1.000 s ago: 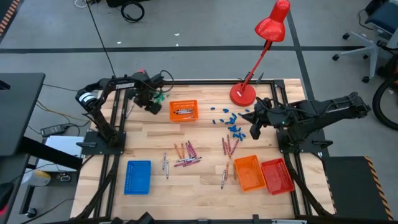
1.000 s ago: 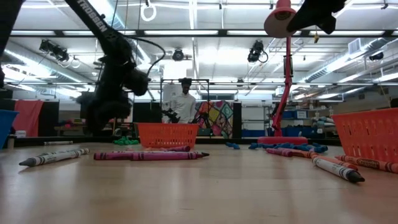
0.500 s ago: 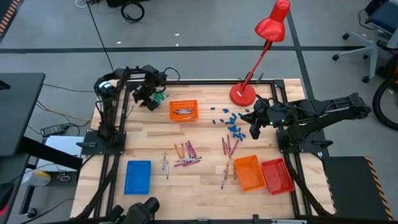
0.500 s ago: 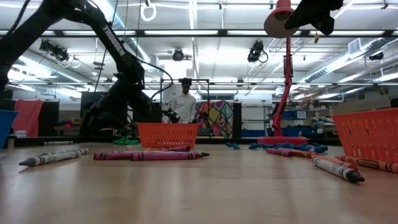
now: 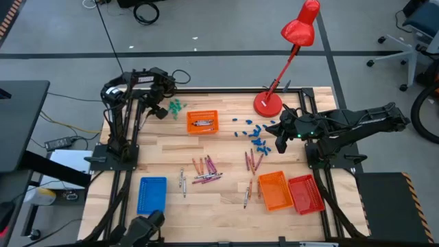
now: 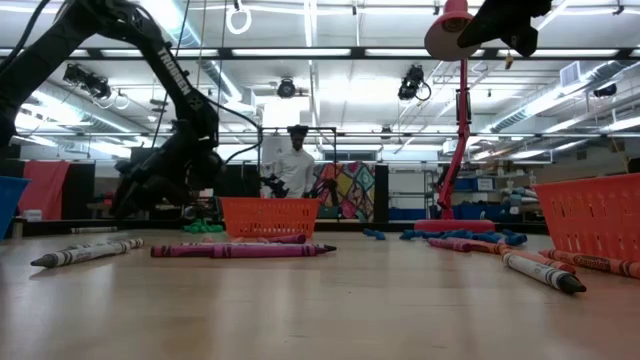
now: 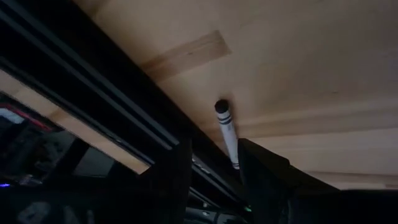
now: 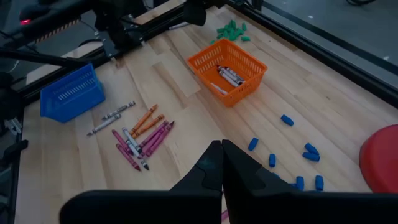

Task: Sort crayons
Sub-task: Put the gray crayon into the blue bin

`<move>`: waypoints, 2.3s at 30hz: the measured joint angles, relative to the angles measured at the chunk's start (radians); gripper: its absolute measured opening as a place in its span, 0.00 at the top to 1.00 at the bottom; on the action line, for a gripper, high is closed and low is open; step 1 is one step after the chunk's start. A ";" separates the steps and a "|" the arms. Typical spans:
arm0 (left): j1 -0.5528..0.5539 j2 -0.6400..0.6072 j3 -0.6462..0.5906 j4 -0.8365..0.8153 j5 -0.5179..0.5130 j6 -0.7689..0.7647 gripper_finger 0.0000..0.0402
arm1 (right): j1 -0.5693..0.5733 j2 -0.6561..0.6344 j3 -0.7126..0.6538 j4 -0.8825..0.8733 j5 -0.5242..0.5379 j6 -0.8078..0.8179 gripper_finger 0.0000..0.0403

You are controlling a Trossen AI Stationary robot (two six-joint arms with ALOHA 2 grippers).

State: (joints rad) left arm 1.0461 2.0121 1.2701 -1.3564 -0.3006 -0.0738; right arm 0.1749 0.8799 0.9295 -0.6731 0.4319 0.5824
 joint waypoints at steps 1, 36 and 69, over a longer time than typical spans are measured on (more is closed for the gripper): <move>0.002 0.002 0.000 0.003 0.004 0.002 0.65 | 0.000 0.000 0.000 0.000 0.000 0.001 0.98; -0.204 -0.306 -0.150 0.353 0.086 -0.144 0.74 | 0.040 0.000 0.000 0.029 -0.005 0.029 0.98; -0.168 -0.294 -0.409 0.307 -0.054 -0.090 0.74 | 0.043 0.003 0.000 0.060 -0.015 -0.009 0.98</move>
State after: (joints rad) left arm 0.8783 1.7180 0.8612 -1.0492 -0.3546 -0.1641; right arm 0.2184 0.8825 0.9295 -0.6136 0.4171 0.5732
